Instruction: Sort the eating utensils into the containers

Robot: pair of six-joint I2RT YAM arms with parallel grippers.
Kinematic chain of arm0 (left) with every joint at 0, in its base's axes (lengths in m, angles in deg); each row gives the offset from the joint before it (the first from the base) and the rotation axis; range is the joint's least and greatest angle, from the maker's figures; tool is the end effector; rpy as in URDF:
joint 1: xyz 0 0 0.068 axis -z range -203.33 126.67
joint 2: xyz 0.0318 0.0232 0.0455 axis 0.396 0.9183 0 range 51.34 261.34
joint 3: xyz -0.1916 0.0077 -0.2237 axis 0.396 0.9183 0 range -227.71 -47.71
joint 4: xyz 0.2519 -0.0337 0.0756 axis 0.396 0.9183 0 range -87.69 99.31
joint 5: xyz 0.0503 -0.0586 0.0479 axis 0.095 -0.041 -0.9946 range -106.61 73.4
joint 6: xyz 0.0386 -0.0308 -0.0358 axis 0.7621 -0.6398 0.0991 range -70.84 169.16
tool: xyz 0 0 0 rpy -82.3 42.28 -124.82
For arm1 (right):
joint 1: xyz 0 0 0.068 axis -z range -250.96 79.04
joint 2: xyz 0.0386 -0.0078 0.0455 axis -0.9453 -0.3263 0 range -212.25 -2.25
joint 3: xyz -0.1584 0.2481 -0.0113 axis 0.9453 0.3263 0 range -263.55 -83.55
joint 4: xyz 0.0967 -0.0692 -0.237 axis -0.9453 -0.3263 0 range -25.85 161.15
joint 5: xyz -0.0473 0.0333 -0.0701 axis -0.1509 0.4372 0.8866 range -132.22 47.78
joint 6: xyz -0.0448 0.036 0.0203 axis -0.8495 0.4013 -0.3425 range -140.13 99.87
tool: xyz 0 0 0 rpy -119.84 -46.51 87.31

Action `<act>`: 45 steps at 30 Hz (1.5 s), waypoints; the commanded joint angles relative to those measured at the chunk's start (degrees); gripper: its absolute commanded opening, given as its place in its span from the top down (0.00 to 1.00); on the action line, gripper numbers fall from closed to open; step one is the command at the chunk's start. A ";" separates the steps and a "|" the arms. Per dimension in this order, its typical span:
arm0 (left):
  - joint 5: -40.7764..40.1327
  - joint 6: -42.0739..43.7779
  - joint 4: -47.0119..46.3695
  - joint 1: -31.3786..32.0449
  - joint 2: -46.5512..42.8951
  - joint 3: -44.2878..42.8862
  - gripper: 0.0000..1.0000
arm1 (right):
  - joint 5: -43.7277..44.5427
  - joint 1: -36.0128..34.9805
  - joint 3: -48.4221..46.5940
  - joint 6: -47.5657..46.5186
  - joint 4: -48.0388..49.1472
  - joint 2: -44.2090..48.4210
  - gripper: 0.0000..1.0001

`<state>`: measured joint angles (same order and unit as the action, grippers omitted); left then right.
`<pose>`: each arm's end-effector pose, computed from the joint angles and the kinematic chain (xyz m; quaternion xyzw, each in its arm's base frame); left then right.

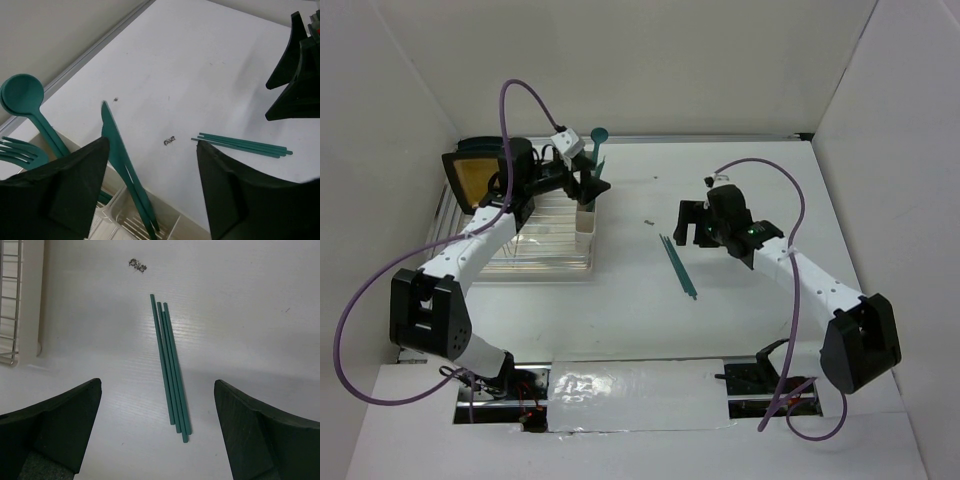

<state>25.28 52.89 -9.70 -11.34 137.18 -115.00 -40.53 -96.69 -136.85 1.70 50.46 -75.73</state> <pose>0.3474 -0.1048 0.3645 0.3310 0.6579 -0.3108 0.6008 0.2556 0.1219 0.2803 -0.0248 0.9091 0.1553 0.3858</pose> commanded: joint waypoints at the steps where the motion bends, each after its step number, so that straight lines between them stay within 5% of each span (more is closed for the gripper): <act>1: -1.55 -0.37 -0.91 -0.74 -2.61 -1.97 0.14 | 2.00 -0.80 -0.14 -0.47 -0.76 -1.32 0.00; 7: -6.64 -3.38 2.33 -1.44 -9.10 -4.08 0.10 | 4.90 -2.30 -1.36 -0.91 -2.43 -7.99 0.03; 15: -9.98 -5.92 6.38 -1.88 -23.77 3.29 0.08 | 6.83 -3.71 -1.37 0.32 -1.73 -15.64 0.37; 21: -12.79 -6.63 9.54 -2.06 -30.99 9.45 0.07 | 6.22 -3.62 -2.16 -1.08 -1.20 -19.68 0.51; 31: -14.38 -6.71 10.69 -2.32 -32.85 11.74 0.06 | 5.94 -3.53 -2.86 -1.96 -0.14 -24.70 0.56; 36: -13.50 -6.98 11.13 -2.32 -31.70 10.95 0.06 | 7.53 -3.62 -2.34 -2.40 -0.14 -26.11 0.74; 40: -12.71 -6.80 11.83 -2.41 -31.18 10.16 0.06 | 5.87 -3.53 -1.72 -3.01 0.47 -27.25 1.00; 45: -5.95 -7.15 16.57 -2.32 -29.16 5.26 0.07 | -5.28 -2.74 -1.02 -3.02 3.98 -21.83 1.00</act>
<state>14.22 47.16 5.23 -13.42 107.11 -104.49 -37.97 -99.58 -138.73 -1.30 52.04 -99.88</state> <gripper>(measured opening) 0.938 0.020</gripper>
